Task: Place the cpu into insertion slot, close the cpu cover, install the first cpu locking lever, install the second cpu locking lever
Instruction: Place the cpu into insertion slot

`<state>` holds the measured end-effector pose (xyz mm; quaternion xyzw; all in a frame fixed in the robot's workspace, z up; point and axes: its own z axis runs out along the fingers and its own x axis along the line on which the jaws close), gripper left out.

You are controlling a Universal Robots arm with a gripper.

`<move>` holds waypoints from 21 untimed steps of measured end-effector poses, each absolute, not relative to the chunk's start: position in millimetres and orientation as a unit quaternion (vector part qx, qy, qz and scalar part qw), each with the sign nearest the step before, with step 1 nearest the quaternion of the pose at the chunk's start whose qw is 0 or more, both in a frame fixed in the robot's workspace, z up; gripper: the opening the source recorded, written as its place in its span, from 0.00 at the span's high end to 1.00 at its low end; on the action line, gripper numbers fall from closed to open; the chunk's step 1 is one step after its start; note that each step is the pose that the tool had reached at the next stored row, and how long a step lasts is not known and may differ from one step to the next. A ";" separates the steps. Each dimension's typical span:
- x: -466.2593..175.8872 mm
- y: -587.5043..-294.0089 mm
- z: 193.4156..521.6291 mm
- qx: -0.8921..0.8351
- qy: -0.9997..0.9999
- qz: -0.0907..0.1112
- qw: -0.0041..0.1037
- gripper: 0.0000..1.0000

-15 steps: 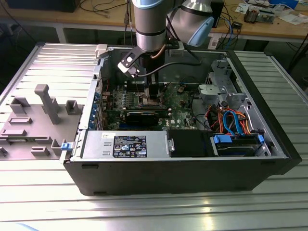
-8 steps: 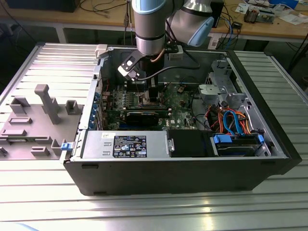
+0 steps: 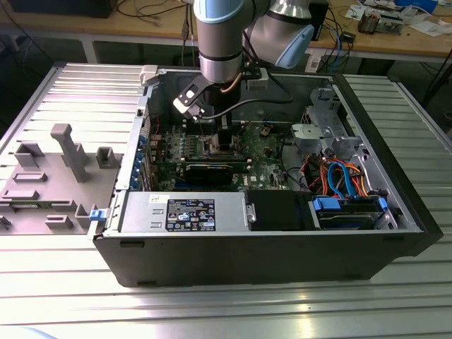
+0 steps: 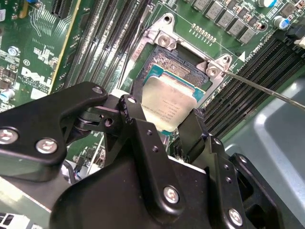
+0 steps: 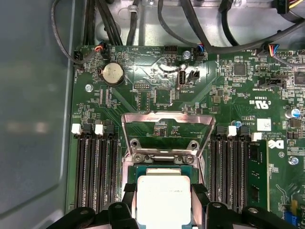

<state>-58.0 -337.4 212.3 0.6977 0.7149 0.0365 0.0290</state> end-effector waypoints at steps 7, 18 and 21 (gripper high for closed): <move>-60.2 -337.4 207.0 0.702 0.710 0.036 0.030 0.46; -61.5 -337.4 202.4 0.707 0.706 0.036 0.030 0.46; -61.5 -337.4 201.1 0.707 0.705 0.036 0.030 0.46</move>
